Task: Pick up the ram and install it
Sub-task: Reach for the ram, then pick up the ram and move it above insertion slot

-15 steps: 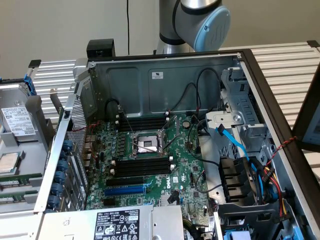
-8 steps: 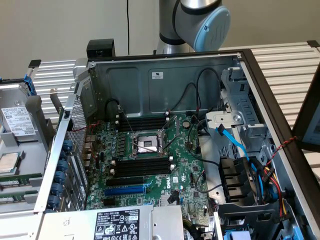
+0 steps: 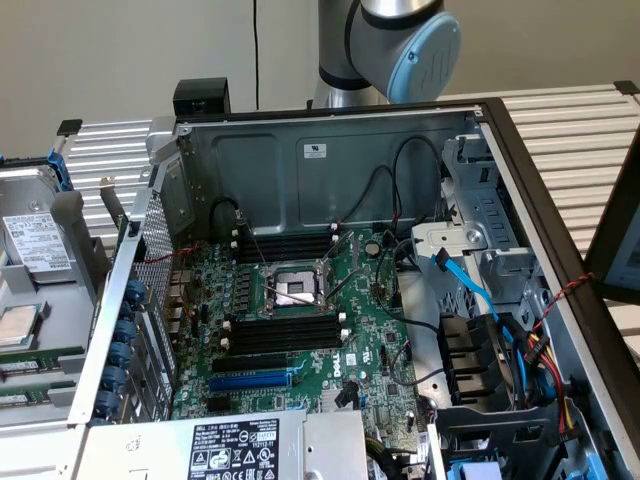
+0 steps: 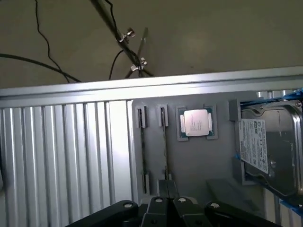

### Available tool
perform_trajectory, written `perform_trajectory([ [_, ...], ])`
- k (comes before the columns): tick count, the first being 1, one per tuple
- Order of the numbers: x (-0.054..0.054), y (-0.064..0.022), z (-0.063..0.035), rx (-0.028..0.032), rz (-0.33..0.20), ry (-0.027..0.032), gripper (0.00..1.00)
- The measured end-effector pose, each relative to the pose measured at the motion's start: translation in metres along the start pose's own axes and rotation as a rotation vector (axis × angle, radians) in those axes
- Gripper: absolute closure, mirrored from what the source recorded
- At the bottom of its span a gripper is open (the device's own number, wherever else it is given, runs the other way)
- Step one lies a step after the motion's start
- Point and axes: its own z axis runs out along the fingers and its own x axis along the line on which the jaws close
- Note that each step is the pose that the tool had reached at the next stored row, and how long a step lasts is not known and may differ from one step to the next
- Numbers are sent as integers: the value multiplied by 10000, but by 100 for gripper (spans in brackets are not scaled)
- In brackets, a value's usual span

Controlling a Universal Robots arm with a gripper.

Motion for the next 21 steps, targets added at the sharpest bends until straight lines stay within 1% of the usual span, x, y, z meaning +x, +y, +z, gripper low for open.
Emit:
perform_trajectory([
  [21, 0, 0, 0, 261, -3621, 46, 90],
])
